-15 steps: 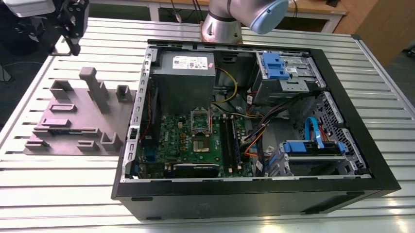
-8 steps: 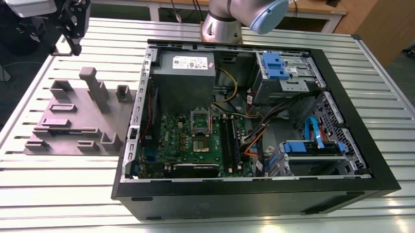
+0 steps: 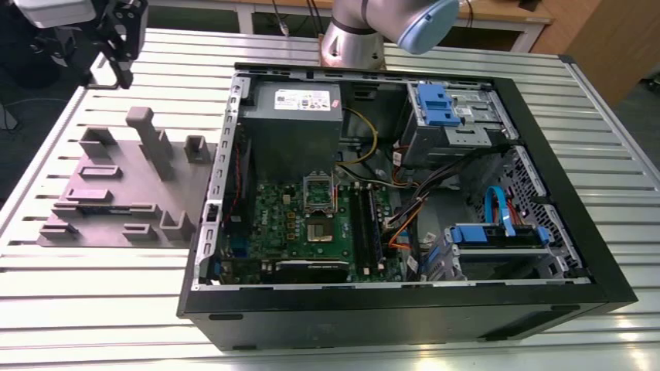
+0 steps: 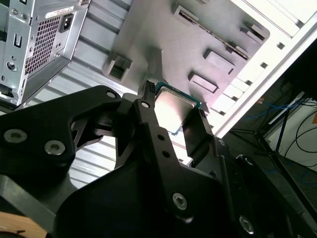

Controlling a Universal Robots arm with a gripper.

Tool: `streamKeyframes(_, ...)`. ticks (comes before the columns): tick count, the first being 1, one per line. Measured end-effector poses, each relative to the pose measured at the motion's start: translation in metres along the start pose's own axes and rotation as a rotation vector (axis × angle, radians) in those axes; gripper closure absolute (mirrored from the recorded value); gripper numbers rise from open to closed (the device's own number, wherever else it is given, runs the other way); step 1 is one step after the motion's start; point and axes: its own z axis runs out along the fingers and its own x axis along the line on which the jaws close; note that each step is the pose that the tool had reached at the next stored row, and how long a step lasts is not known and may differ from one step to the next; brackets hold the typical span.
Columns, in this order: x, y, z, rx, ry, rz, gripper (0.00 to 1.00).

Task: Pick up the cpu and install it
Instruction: 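Pick up the cpu and move it towards the insertion slot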

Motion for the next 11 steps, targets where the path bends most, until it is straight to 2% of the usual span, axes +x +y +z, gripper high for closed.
streamKeyframes(11,-0.0021,0.0,-0.0001,0.0,0.0,0.0,0.53)
